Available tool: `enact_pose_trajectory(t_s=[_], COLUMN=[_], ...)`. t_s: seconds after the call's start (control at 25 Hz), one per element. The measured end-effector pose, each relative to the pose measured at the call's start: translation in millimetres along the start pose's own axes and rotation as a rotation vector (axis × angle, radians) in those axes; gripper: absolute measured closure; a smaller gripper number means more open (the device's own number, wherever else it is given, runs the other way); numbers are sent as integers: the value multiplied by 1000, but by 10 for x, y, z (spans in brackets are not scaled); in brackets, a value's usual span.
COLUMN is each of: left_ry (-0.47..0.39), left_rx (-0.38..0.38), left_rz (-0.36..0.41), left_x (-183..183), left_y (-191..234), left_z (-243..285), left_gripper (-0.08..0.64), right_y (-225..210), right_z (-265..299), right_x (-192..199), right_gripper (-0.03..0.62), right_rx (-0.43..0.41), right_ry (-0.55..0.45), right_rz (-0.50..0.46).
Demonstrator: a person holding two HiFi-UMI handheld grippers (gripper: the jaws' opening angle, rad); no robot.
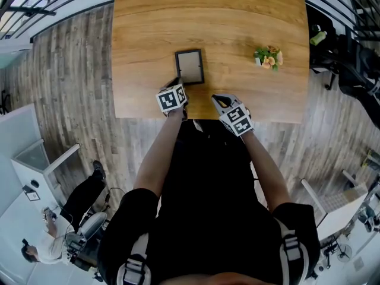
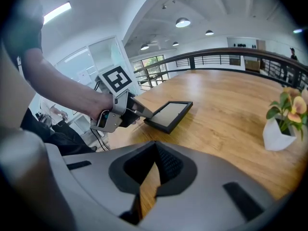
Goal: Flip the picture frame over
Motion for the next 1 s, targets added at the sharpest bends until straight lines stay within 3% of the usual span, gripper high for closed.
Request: enact_pose_trajectory(t_s=[0.12, 0.28, 0.4, 0.64, 1.0], left_ry=[-13, -15, -19, -29, -61], left_rx=[39, 63, 81, 121, 169], left_rz=[-83, -157, -181, -221, -227], left_x=[0, 52, 83, 124, 87], left_y=[-24, -30, -41, -71, -99], left_z=[-43, -89, -109, -137, -185], left_gripper=[506, 506, 506, 506, 506], right_y=[-41, -169, -259, -369, -358], right_z=[13, 62, 139, 367, 411], right_x=[-112, -232, -296, -246, -358], right_gripper=[584, 488, 434, 411, 459], right_rx=[8, 93, 90, 53, 0], right_ry=[-58, -86, -141, -165, -202], right_rz=[52, 83, 232, 544, 641])
Point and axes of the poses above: the fingertips, and each gripper's own axes: z forward along the fingers, y to its left, x out of its underside, the point moved 3 cm from there along -z, backward along the fingers, and after that the axes turned 5 degrees about -z, right-handed, at the moved point
